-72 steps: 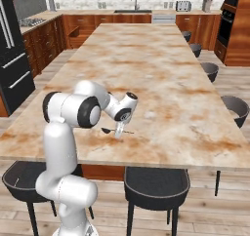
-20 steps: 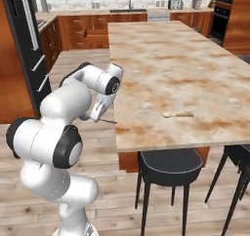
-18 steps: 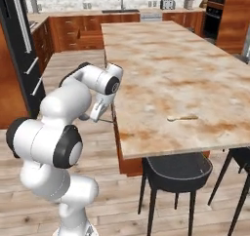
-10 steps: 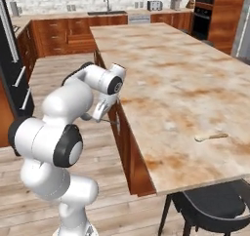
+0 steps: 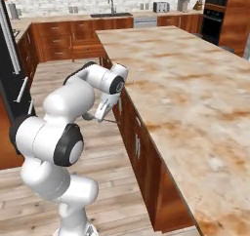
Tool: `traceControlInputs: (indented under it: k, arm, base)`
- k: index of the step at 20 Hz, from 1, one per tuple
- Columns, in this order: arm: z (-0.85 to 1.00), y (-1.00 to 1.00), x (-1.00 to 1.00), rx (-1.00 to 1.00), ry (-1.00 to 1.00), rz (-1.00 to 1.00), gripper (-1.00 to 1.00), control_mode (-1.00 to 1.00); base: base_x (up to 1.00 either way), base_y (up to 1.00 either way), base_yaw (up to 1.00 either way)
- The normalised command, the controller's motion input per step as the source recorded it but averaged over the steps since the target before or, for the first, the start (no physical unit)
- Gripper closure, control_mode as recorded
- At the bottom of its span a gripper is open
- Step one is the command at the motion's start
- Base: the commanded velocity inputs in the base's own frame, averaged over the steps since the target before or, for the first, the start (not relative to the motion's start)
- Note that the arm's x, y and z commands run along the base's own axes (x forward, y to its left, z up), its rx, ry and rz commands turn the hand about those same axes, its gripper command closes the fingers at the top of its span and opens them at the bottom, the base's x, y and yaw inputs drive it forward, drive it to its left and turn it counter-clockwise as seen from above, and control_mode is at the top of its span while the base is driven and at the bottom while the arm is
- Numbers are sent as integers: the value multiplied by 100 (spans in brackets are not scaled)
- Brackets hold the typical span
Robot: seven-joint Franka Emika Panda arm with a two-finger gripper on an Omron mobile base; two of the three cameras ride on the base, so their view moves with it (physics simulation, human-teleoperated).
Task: Pick up the metallic utensils from the counter and place them in the open drawer. Make sure not to pick up any wooden utensils.
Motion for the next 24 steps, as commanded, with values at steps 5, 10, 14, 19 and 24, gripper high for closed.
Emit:
traceControlInputs:
  k: [5, 10, 14, 19, 24]
  arm:
    - [0, 0, 0, 0, 0, 0, 100, 100]
    - [0, 0, 0, 0, 0, 0, 100, 100]
    - [0, 0, 0, 0, 0, 0, 100, 100]
    - [0, 0, 0, 0, 0, 0, 100, 100]
    - [0, 0, 0, 0, 0, 0, 100, 100]
  base:
    - [100, 65, 0]
    - [100, 36, 10]
    - [100, 37, 14]
    - [100, 18, 28]
    - [100, -4, 31]
